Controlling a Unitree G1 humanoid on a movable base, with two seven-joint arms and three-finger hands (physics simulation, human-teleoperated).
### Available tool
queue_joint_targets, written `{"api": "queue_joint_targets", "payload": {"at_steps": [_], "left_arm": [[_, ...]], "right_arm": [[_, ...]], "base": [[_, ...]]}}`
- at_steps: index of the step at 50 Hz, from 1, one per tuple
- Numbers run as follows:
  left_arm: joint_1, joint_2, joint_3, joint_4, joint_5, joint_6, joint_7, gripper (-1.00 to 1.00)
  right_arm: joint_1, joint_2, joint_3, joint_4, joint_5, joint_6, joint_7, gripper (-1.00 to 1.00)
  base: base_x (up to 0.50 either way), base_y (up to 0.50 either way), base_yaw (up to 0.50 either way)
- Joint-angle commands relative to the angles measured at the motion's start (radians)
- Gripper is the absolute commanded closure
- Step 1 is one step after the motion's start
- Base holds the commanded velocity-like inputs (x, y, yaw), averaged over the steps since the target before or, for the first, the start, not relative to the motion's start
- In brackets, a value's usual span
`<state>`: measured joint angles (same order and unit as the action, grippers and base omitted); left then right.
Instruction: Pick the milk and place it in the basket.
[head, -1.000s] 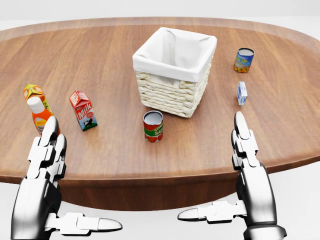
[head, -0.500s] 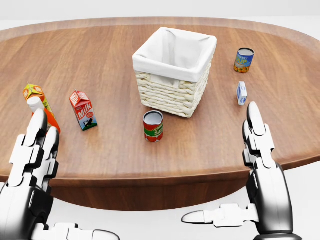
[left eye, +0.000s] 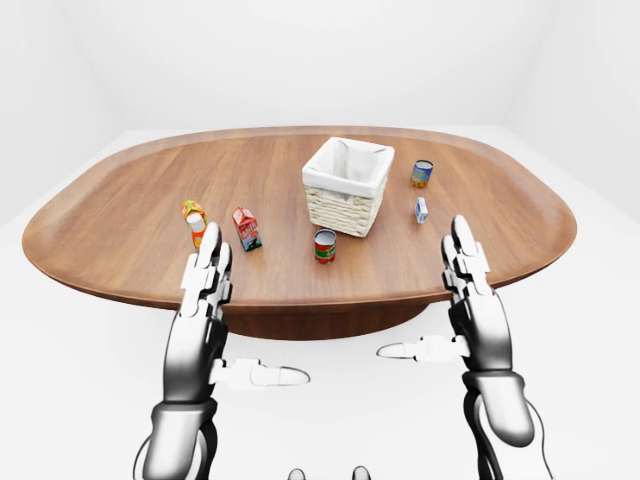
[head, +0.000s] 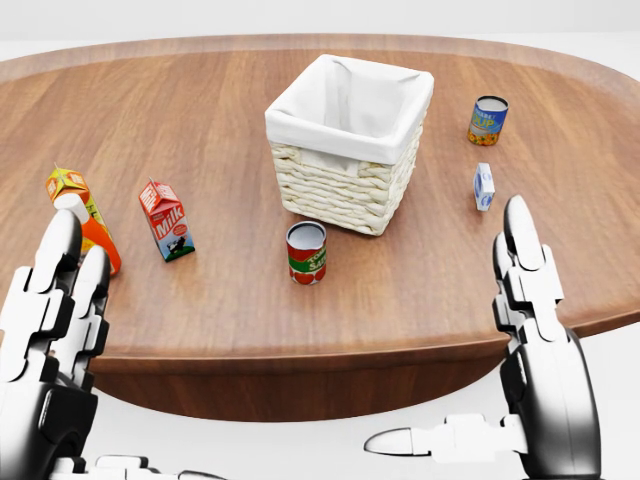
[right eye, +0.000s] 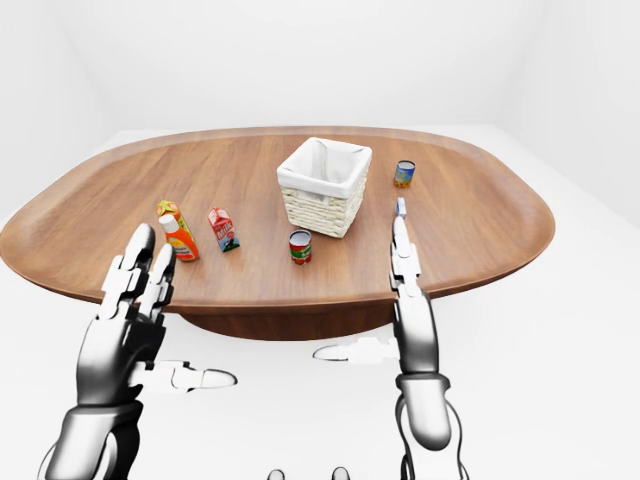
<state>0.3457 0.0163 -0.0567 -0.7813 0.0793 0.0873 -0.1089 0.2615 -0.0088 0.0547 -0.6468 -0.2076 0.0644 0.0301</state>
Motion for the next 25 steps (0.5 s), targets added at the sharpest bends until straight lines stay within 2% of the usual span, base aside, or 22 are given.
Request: {"api": "queue_joint_targets", "payload": {"at_steps": [1,25], "left_arm": [[0.010,0.002,-0.003,-0.021,-0.005,0.000,-0.004,-1.00],[0.022,0.009,-0.021,-0.023,0.004,0.000,0.002,-1.00]], "right_arm": [[0.012,0.000,0.000,-0.030,0.007,0.001,0.004,-1.00],[0.028,0.000,0.003,-0.055,0.000,-0.023,0.000,-1.00]], "base": [[0.00,0.00,0.00],[0.01,0.00,0.00]]}}
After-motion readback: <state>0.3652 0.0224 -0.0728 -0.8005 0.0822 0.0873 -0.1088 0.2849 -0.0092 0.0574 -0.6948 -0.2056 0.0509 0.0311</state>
